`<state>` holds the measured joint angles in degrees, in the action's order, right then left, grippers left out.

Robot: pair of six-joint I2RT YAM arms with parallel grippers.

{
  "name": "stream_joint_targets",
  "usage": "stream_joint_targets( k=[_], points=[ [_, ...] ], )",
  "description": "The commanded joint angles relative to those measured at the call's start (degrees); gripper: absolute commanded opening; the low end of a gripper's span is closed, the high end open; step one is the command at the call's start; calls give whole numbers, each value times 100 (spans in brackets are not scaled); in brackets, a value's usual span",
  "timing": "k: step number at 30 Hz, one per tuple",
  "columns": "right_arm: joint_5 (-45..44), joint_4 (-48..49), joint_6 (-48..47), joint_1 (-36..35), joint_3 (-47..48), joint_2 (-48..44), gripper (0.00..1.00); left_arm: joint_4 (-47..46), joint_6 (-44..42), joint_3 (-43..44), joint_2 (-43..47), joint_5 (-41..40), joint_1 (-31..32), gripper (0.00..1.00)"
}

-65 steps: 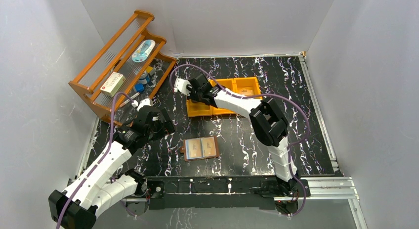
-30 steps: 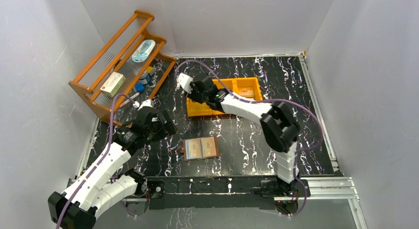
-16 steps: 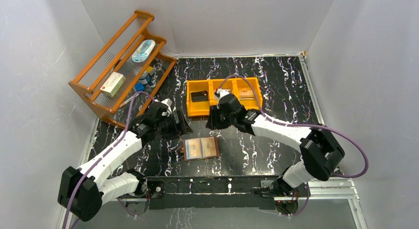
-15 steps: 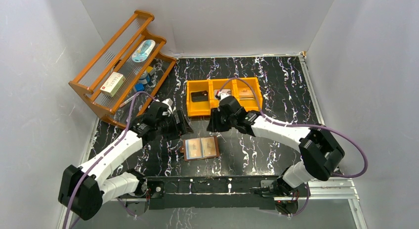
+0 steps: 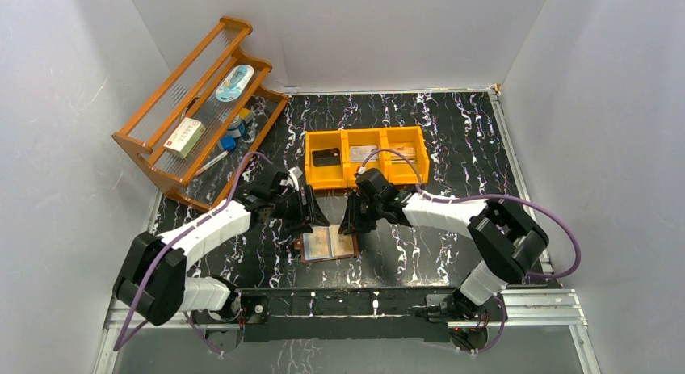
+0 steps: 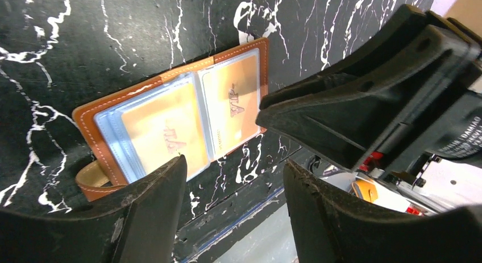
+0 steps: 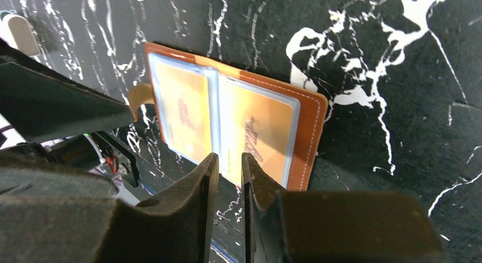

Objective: Take the credit cards out of the card holder
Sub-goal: Place the credit card in the storage box, then remove the credit card from the card holder.

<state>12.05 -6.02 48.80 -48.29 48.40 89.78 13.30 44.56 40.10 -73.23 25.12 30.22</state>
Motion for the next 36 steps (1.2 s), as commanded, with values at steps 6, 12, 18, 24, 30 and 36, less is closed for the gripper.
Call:
stream_joint_targets(
  k=[6, 12, 18, 24, 30, 36],
  points=[
    [-208, -474, 105, 4, -90, 71, 31, -324, 110, -14, -325, 375, 308, 61],
    [-138, -450, 79, 6, -164, 275, 32, -457, 195, 57, -669, 279, 498, 61],
    [-82, -315, 116, 19, -235, 488, 29, -610, 258, 70, -999, 257, 635, 59],
    [6, -340, 216, 82, -326, 602, 21, -704, 605, -213, -1105, -102, 713, 49],
    [199, -329, 196, 103, -331, 750, 18, -1245, 1412, -917, -894, -617, 714, 42],
    [297, -311, 192, 108, -339, 803, 18, -1976, 2012, -1467, -873, -930, 722, 35]
  ],
)
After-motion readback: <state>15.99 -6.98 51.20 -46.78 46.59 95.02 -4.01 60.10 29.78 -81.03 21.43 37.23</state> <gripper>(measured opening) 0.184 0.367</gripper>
